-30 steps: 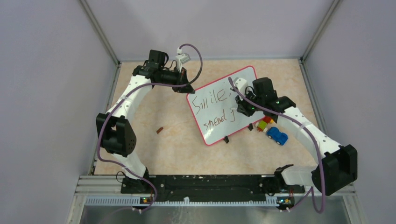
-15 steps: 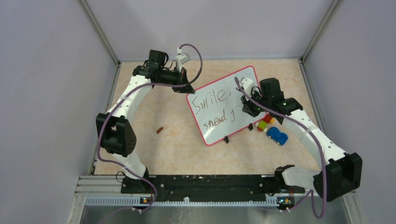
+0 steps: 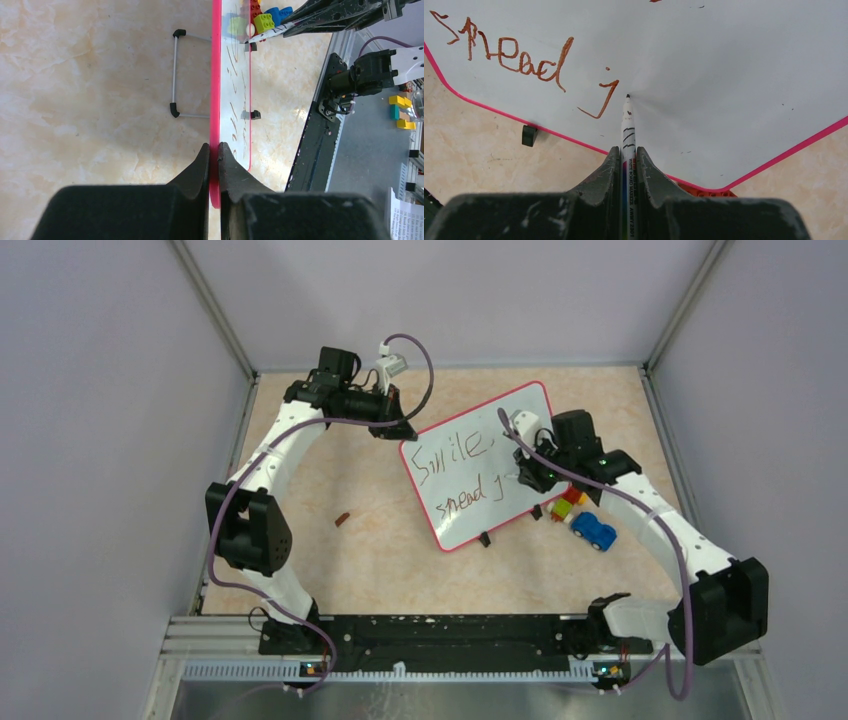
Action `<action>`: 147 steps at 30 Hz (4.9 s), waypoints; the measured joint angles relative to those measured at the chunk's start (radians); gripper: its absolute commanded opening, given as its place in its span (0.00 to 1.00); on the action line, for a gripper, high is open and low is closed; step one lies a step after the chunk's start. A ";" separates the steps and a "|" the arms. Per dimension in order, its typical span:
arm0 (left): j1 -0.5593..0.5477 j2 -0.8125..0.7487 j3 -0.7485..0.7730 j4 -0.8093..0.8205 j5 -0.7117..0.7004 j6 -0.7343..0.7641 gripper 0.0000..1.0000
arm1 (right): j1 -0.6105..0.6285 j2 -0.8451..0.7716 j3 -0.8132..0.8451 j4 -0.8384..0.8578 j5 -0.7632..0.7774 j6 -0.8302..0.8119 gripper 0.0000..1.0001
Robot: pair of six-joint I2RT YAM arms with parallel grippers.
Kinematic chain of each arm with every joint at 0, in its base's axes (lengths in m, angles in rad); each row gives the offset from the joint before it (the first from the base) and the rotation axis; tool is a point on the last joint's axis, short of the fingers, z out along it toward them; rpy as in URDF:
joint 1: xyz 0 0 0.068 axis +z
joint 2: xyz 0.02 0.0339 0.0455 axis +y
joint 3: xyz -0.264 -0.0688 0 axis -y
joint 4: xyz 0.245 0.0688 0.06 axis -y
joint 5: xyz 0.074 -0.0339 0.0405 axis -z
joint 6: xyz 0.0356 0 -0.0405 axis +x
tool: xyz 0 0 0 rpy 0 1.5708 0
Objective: Write a sentence on the whiteboard
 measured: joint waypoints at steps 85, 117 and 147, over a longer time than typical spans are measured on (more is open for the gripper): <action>0.000 0.000 -0.003 0.003 0.000 0.000 0.00 | -0.102 -0.043 -0.041 -0.035 -0.102 0.008 0.00; 0.002 -0.001 -0.011 0.016 0.000 0.000 0.00 | -0.109 0.004 -0.044 0.034 -0.119 0.038 0.00; 0.002 0.000 -0.011 0.020 -0.002 0.000 0.00 | -0.112 0.008 -0.044 0.036 -0.079 0.044 0.00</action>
